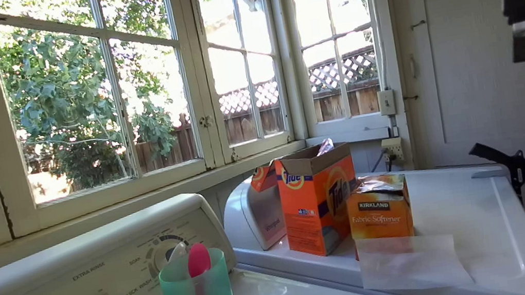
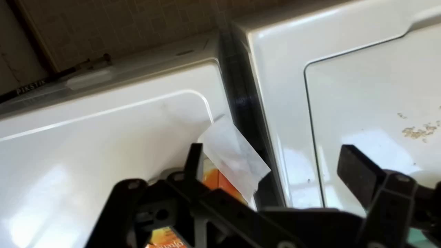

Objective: Move the silver bowl and blue cup to the washing machine on the right

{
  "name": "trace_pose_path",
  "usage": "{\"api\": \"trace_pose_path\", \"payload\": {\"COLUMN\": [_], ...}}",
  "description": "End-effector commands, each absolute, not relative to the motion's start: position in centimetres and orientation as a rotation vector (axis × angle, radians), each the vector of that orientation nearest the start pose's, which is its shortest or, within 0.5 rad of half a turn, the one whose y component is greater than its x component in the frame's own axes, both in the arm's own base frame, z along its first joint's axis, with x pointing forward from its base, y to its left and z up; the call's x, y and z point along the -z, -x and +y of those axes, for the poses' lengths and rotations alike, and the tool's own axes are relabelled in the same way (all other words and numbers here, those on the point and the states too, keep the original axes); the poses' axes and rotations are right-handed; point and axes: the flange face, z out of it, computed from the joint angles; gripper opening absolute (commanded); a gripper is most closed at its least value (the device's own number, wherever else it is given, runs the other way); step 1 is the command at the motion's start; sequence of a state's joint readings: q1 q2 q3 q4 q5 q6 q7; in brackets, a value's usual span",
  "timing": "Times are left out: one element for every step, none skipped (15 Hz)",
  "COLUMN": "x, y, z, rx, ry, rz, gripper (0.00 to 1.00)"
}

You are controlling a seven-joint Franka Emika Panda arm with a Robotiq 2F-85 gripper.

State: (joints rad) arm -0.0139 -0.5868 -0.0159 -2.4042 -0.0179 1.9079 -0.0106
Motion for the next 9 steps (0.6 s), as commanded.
{"api": "trace_pose_path", "payload": {"x": [-55.0, -54.1, -54.6, -54.9, -55.0, -55.1, -55.0, -54.7, -53.5], "y": [-40.7, -39.6, -40.0, -40.3, -40.4, -40.4, -40.5, -41.3, -42.6], "z": [2.3, 1.2, 2.0, 2.4, 2.5, 2.4, 1.8, 2.1, 3.6], "rx": [0.268, 0.211, 0.24, 0.254, 0.258, 0.26, 0.246, 0.255, 0.218], "ry": [3.131, 3.151, 3.151, 3.151, 3.15, 3.149, 3.167, 3.143, 3.097], "rz": [-0.062, -0.007, -0.036, -0.05, -0.055, -0.055, 0.149, 0.235, 0.304], "gripper": [1.0, 1.0, 1.0, 1.0, 1.0, 1.0, 1.0, 1.0, 1.0]}}
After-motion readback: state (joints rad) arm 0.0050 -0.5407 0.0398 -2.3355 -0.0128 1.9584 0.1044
